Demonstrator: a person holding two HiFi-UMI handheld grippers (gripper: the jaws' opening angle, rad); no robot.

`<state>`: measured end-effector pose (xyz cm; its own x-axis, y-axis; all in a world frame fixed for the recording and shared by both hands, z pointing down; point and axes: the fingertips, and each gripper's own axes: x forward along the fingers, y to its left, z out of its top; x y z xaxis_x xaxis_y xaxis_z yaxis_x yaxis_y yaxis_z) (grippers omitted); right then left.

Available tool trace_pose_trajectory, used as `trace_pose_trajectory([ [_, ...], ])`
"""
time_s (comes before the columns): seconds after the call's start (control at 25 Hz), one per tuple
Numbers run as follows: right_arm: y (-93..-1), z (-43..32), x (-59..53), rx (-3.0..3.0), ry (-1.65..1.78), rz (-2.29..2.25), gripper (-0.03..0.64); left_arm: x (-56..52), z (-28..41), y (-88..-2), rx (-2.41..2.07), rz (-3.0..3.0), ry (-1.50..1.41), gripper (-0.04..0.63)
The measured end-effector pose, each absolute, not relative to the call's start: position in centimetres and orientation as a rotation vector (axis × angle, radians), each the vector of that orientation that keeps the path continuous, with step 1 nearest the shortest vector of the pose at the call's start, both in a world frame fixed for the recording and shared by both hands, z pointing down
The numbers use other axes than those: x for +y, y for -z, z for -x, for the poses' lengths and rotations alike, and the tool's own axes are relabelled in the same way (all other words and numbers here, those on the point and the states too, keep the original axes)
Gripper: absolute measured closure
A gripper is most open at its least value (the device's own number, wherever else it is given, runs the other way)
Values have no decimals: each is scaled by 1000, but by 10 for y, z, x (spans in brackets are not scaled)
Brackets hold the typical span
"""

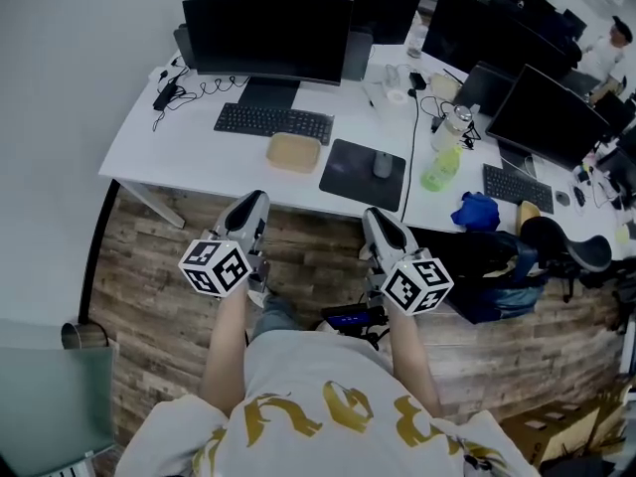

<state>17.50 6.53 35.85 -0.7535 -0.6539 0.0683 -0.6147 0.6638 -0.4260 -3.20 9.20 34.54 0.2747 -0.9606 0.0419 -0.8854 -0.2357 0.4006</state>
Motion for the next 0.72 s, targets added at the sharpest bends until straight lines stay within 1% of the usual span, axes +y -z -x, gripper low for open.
trace_pose_trajectory([
  [0.04,-360,-173,66,2779,682,1037,538,93,33,-346,-1679,-2199,309,561],
  [0.16,-364,-171,64,2753,752,981,526,93,31,-351,-1655,-2185,320,536],
  [0.28,-369,-165,57,2729,808,956,474,92,32,-359,-1639,-2176,285,511],
  [0.48,-390,-141,44,2754,894,948,462,84,56,-371,-1638,-2126,294,500],
  [0.72,-428,-113,19,2786,1041,985,451,45,87,-408,-1600,-2060,232,502],
])
